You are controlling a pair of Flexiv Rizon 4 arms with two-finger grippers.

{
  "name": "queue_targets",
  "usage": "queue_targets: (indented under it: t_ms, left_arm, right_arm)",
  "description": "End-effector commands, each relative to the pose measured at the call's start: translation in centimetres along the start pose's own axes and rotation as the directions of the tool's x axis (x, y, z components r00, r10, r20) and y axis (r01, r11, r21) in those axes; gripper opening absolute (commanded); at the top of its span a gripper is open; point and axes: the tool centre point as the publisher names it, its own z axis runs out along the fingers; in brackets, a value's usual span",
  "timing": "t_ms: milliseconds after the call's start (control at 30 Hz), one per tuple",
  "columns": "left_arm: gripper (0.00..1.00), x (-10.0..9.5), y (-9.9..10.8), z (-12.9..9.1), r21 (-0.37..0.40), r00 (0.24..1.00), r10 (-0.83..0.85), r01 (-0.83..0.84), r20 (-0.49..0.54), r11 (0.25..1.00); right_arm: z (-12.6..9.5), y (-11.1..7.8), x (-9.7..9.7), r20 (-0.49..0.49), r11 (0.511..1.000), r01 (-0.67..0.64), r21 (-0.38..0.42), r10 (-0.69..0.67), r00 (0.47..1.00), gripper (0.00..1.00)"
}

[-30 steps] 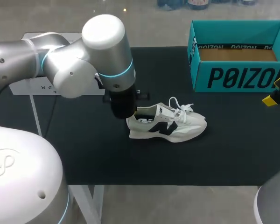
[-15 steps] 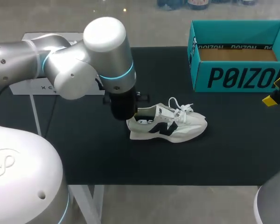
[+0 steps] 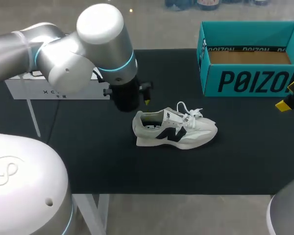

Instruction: Take the shoe out of the shoebox, open the shoe tongue, remove and reinsert the insole, then place the shoe into the shoebox

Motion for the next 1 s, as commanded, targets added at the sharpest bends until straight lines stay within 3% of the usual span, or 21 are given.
queue_targets:
  t_ms: [33,133,200,400,633,900,967,1000]
  left_arm:
    - [1.00,3.5,-0.3,-5.0,0.020,0.995,-0.089,0.088,0.046,0.996]
    - [1.00,5.2,-0.5,-6.3,0.081,0.977,-0.192,0.185,0.091,0.979]
    - [1.00,6.7,-1.0,-7.0,0.199,0.928,-0.308,0.268,0.211,0.943]
    - [1.00,9.2,-3.0,-7.7,0.252,0.897,-0.377,0.318,0.233,0.914]
    - [1.00,9.7,-4.6,-8.2,0.327,0.895,-0.384,0.301,0.226,0.896]
    - [1.00,10.3,-4.8,-8.9,0.405,0.873,-0.431,0.318,0.229,0.857]
    - [1.00,10.4,-4.8,-9.0,0.373,0.913,-0.376,0.297,0.159,0.879]
    - [1.00,10.2,-4.8,-9.2,0.369,0.925,-0.338,0.257,0.175,0.893]
  right_arm:
    - [0.1,0.2,-0.2,-0.003,1.000,-0.001,0.005,0.001,1.000,1.00]
    - [0.1,0.2,-0.2,-0.003,1.000,-0.001,0.005,0.001,1.000,1.00]
    - [0.1,0.2,-0.2,-0.003,1.000,-0.001,0.005,0.001,1.000,1.00]
    - [0.1,0.2,-0.2,-0.003,1.000,-0.001,0.005,0.001,1.000,1.00]
    - [0.1,0.2,-0.2,-0.003,1.000,-0.001,0.005,0.001,1.000,1.00]
    - [0.1,0.2,-0.2,-0.003,1.000,-0.001,0.005,0.001,1.000,1.00]
    - [0.1,0.2,-0.2,-0.003,1.000,-0.001,0.005,0.001,1.000,1.00]
    - [0.1,0.2,-0.2,-0.003,1.000,-0.001,0.005,0.001,1.000,1.00]
